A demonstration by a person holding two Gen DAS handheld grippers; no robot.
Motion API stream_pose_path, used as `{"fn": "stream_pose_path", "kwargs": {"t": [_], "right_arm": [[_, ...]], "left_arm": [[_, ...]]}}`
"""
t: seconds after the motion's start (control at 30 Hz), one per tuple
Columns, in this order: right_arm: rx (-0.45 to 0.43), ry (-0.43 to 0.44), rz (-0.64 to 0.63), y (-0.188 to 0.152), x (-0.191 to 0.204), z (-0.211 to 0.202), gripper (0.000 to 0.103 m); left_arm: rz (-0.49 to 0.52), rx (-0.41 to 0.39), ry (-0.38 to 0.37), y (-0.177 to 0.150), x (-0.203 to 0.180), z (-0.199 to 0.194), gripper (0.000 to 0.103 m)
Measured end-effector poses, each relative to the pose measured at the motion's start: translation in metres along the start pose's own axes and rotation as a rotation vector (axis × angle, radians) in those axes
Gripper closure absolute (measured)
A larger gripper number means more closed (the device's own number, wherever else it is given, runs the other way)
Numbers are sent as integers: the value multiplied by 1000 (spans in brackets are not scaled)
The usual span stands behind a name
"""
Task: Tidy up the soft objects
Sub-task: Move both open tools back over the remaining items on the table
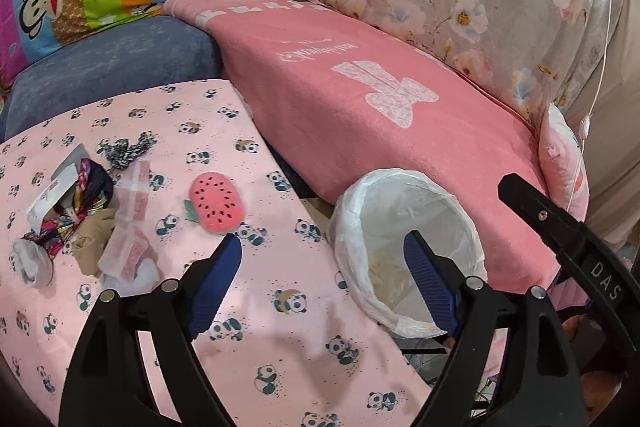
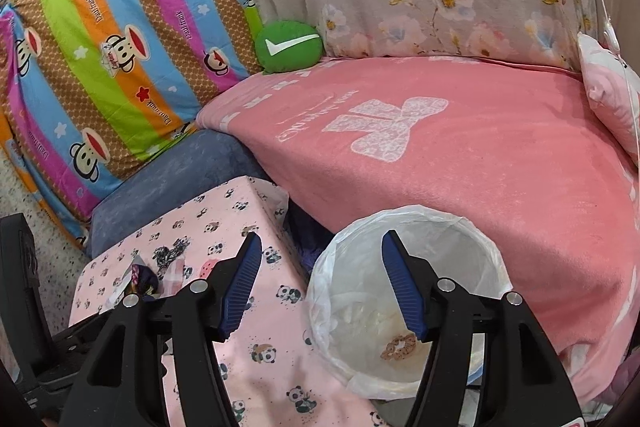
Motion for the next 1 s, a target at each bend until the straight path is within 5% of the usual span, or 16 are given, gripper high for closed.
{"fn": "stream_pose_path", "kwargs": {"t": [1.0], "right_arm": [[238,151,-251,-59,182,94,42]], "left_arm": [[-469,3,250,-63,245,-33,19]]}}
Point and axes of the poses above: each gripper's, at about its wrist camera, not at the fingertips, and z roughly the way its jaws point, x to its left, y to its top, the point moved 1 cm from there along z, roughly the way its jaws point, and after that the axes turned 15 degrees about x, right-handed, at the moved point
